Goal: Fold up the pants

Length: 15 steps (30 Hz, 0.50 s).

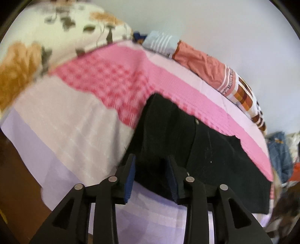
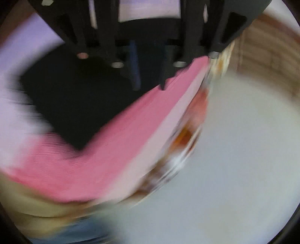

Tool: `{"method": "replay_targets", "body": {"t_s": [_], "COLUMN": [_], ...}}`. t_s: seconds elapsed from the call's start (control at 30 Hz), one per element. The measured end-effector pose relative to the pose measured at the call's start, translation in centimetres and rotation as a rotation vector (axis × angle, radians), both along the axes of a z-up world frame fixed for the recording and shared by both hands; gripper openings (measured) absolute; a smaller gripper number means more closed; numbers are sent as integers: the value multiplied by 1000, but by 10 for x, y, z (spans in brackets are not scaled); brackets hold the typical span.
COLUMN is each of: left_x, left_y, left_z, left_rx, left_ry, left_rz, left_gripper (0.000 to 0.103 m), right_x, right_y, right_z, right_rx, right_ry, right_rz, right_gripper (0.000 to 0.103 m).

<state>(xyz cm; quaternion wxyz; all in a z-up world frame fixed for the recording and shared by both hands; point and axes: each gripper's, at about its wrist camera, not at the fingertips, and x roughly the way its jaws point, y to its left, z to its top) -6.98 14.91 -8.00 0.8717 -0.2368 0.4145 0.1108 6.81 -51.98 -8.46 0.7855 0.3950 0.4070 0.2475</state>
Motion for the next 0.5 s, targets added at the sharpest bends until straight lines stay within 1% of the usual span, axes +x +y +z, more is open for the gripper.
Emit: {"method": "replay_targets", "body": {"t_s": [0.03, 0.07, 0.13, 0.2, 0.27, 0.3, 0.33, 0.37, 0.4, 0.43, 0.5], "left_x": [0, 0, 0, 0, 2, 2, 3, 3, 5, 5, 8], "left_y": [-1, 0, 2, 3, 1, -1, -4, -7, -9, -12, -15], "left_z": [5, 8, 14, 19, 20, 19, 19, 17, 15, 13, 10], "left_rx": [25, 28, 23, 16, 14, 28, 40, 50, 59, 66, 69], "left_ry": [-20, -37, -66, -92, -100, -97, -96, -93, -86, -79, -66], "left_rz": [2, 2, 7, 6, -9, -16, -22, -35, -49, -55, -68], "left_gripper": [38, 40, 43, 47, 49, 50, 50, 50, 51, 51, 51], "right_x": [14, 27, 47, 68, 88, 96, 102, 113, 115, 117, 129], "right_y": [37, 77, 142, 199, 242, 257, 275, 284, 294, 301, 311], "right_z": [3, 5, 6, -2, -14, -19, -22, -23, -26, -30, -35], "right_rx": [6, -27, -145, -225, -275, -307, -369, -401, -431, -457, -465], "right_ry": [-15, -35, -78, -112, -113, -119, -139, -151, -162, -169, -170], "right_rz": [109, 207, 343, 480, 577, 614, 656, 684, 712, 732, 771], "right_gripper": [52, 52, 52, 52, 48, 47, 47, 47, 47, 47, 46]}}
